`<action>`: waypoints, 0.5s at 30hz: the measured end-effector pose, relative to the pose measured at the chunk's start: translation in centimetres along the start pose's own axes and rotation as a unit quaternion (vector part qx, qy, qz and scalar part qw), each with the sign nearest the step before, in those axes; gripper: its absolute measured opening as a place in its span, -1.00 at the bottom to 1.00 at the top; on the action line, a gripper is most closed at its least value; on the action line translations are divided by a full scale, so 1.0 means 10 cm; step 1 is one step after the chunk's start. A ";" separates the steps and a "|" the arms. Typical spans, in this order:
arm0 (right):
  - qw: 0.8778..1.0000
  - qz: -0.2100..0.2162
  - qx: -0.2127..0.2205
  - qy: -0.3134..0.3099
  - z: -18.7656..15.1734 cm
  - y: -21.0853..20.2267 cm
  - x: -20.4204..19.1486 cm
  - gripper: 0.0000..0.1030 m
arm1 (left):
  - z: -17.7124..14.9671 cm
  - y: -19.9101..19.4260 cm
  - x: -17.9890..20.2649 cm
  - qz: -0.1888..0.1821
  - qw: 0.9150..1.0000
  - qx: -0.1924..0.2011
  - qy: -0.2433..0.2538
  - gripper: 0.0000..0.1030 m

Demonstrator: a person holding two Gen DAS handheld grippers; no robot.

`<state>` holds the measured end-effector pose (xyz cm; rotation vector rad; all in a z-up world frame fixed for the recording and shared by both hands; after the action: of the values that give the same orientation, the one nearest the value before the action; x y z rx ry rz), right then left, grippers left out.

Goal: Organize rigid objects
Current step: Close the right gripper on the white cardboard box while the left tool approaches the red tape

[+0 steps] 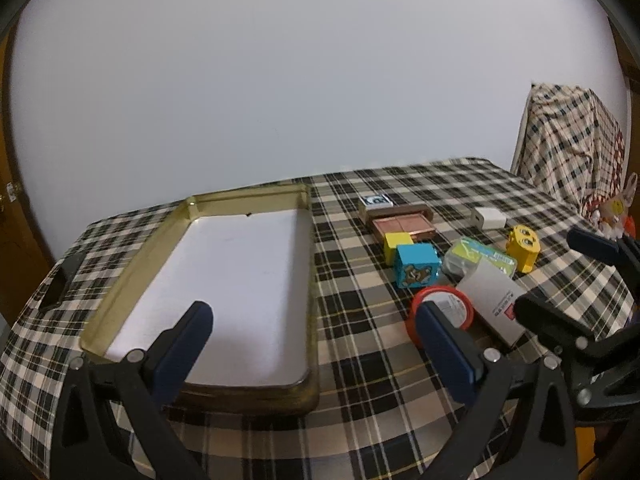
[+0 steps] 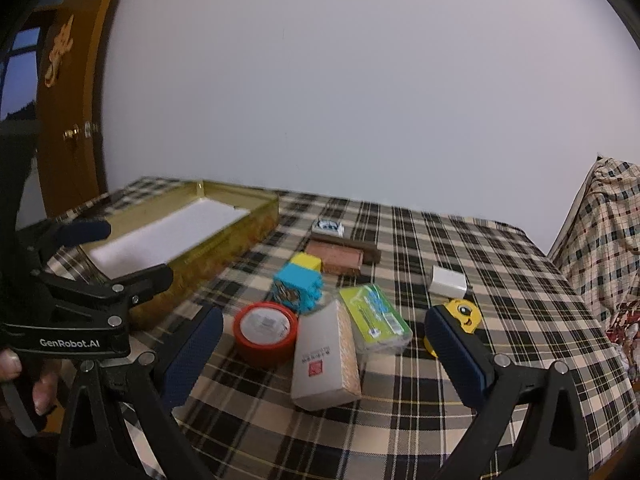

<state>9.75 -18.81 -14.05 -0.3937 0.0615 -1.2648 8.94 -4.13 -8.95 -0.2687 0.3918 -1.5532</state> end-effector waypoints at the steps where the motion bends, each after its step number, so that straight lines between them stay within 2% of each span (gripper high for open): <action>1: 1.000 0.000 -0.005 -0.003 -0.02 0.02 0.00 0.98 | -0.02 0.03 0.03 -0.002 1.000 -0.003 0.004 0.99; 4: 1.000 0.001 -0.024 -0.013 -0.11 0.10 0.01 0.90 | -0.04 0.08 0.09 -0.008 1.000 -0.006 0.010 0.99; 6: 0.999 0.002 -0.040 -0.020 -0.17 0.16 0.00 0.72 | -0.05 0.10 0.12 -0.008 1.000 -0.007 0.014 0.99; 11: 0.995 0.000 -0.089 -0.037 -0.35 0.34 0.02 0.52 | -0.06 0.15 0.18 -0.018 1.000 -0.012 0.021 0.99; 13: 0.992 0.009 -0.115 -0.041 -0.45 0.41 0.00 0.21 | -0.05 0.15 0.22 -0.024 0.999 -0.012 0.025 0.99; 14: 0.992 0.014 -0.119 -0.039 -0.47 0.42 0.00 -0.06 | -0.05 0.15 0.24 -0.027 0.999 -0.012 0.027 0.99; 15: 0.992 0.014 -0.121 -0.036 -0.48 0.42 0.01 -0.06 | -0.05 0.15 0.28 -0.031 0.999 -0.012 0.031 0.99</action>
<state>12.42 -19.11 -19.85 -0.6449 0.1592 -1.2181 10.04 -6.85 -10.22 -0.2539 0.4546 -1.6224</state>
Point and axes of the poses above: each gripper's, at about its wrist camera, not at the fingertips, and y roughly the way its jaws point, x to its right, z to its top, the point moved 6 cm from there along y, roughly the way its jaws point, and after that the axes turned 8 degrees about x, right-handed, at the moved point
